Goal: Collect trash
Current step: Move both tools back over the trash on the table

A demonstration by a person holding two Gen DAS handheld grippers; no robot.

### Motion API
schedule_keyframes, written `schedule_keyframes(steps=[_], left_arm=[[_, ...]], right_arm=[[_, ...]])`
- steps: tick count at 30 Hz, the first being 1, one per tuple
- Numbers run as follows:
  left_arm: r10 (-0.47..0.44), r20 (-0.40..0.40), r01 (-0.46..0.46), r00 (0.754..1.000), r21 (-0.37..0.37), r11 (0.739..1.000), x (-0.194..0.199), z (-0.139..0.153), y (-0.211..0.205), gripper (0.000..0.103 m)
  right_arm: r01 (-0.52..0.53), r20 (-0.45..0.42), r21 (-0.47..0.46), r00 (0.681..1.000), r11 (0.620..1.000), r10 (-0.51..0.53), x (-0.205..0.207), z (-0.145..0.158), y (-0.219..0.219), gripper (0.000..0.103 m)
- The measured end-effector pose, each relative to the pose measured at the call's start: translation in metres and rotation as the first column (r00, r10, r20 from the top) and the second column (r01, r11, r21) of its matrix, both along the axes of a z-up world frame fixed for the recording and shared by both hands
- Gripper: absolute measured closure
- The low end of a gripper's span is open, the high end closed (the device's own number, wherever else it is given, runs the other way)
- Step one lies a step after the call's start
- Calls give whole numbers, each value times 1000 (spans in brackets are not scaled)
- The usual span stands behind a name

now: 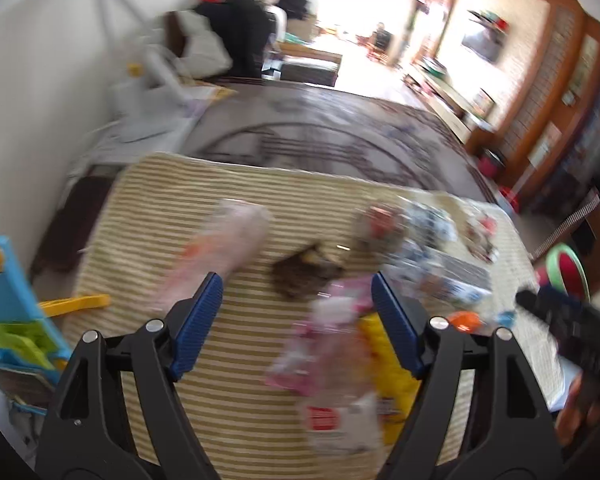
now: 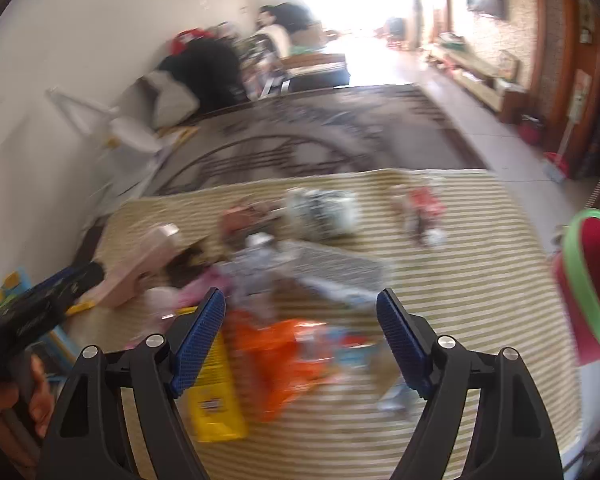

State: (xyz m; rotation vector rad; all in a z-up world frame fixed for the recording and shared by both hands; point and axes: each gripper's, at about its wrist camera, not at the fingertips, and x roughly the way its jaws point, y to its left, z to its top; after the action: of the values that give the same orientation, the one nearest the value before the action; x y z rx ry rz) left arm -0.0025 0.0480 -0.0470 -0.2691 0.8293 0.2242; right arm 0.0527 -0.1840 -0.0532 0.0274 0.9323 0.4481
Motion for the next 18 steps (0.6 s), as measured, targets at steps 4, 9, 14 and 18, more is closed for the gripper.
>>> schedule_keyframes(steps=[4,9,14,18], left_arm=[[60,-1,-60,998,5,998,-16,-1,29,29],[89,-15,-89,996,-14,996,-29,-7,46,29],[101,-23,-102,995,-19,995,-37,-9,56,29],[119,-30,-119,993,-25,993,-42,-11,64,28]], right_arm=[[-160,-66,10,985,987,160,-21,-13,63,29],[-261,-179,35,948,965,263,-39,-38,102,31],[-286,-267,57,919,956,291,-43,-57,116,32],[-297,-291,32,911,954,293,-46,-64,120,33]])
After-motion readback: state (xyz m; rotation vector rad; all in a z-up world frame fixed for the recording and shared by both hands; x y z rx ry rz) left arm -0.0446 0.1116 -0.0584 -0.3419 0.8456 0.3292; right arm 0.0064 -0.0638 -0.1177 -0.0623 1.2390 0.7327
